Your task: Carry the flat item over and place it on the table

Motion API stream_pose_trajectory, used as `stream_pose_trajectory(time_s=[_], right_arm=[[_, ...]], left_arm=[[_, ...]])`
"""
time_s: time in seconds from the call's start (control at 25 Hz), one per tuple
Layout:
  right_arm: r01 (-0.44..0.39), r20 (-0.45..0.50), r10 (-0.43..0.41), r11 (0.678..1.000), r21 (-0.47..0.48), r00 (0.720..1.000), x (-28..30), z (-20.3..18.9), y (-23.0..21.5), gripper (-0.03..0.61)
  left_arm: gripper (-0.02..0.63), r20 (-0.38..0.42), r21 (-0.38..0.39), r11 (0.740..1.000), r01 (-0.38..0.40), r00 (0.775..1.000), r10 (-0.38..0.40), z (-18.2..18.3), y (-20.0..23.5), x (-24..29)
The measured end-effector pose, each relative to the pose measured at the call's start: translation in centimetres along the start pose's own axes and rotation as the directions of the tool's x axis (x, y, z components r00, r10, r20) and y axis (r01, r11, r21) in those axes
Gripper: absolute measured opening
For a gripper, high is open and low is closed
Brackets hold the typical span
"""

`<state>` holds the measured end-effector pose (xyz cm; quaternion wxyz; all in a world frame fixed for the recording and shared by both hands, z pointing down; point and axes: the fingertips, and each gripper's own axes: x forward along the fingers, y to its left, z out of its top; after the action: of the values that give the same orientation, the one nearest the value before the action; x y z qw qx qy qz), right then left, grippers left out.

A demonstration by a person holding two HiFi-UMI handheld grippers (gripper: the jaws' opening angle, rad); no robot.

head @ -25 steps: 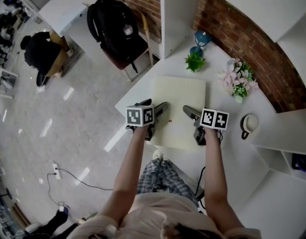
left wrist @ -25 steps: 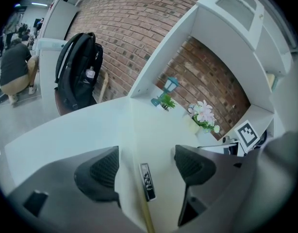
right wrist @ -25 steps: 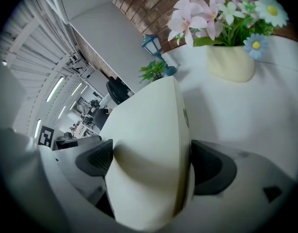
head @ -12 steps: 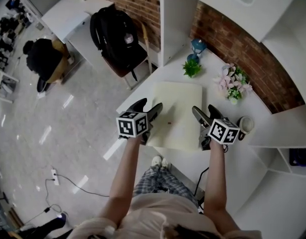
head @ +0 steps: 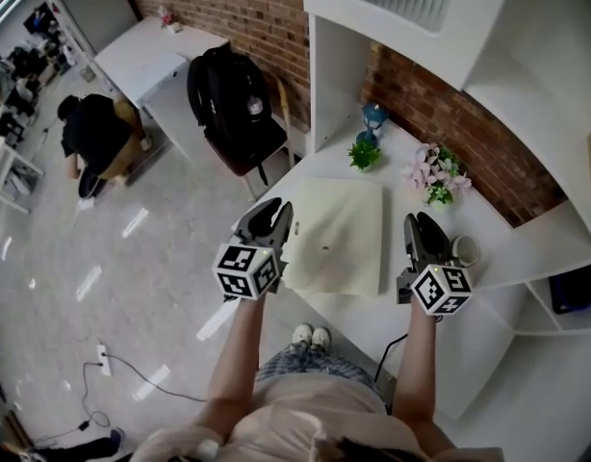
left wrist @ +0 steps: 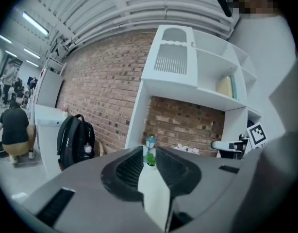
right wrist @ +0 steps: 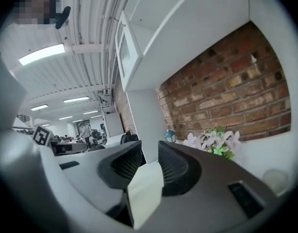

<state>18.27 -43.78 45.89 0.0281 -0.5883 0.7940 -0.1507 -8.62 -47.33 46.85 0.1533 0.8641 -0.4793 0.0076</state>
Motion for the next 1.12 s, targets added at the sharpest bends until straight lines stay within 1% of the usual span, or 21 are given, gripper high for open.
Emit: stream_pose_trajectory(time_s=[0.08, 0.24, 0.4, 0.52, 0.64, 0.88, 1.12], right_arm=[[0.021, 0.029, -0.020, 0.999, -0.030, 0.999, -1.1, 1.0, 0.0, 0.106], [0.058, 0.080, -0.053, 0.996, -0.064, 0.995, -3.5, 2.8, 0.0, 0.057], [0.088, 0.127, -0.076, 0.992, -0.093, 0.989, -5.0, 4.1, -0.1, 0.035], [0.116, 0.151, -0.098, 0.987, -0.114, 0.984, -6.0, 4.4, -0.3, 0.019], [0.137, 0.165, -0.114, 0.981, -0.136, 0.980, -6.7, 4.6, -0.6, 0.018], [0.144, 0.194, -0.110, 0.974, -0.175, 0.975, -7.7, 6.0, -0.2, 0.017], [0.157, 0.196, -0.123, 0.973, -0.170, 0.973, -8.3, 6.0, -0.7, 0.014]], left_arm=[[0.080, 0.019, 0.024, 1.000, -0.008, 1.000, 0.008, 0.9, -0.7, -1.0], [0.048, 0.055, 0.029, 0.999, -0.013, 0.998, 0.011, 2.3, -1.8, -2.9], [0.032, 0.105, 0.047, 0.999, -0.006, 0.995, 0.001, 4.1, -2.3, -4.3], [0.029, 0.116, 0.056, 0.998, 0.005, 0.993, -0.012, 4.8, -2.5, -4.9], [0.028, 0.124, 0.059, 0.998, 0.018, 0.992, -0.025, 5.2, -2.8, -5.3], [0.028, 0.135, 0.055, 0.998, 0.019, 0.990, -0.026, 5.9, -3.0, -5.8], [0.028, 0.130, 0.056, 0.998, 0.019, 0.991, -0.026, 5.7, -3.4, -5.8]])
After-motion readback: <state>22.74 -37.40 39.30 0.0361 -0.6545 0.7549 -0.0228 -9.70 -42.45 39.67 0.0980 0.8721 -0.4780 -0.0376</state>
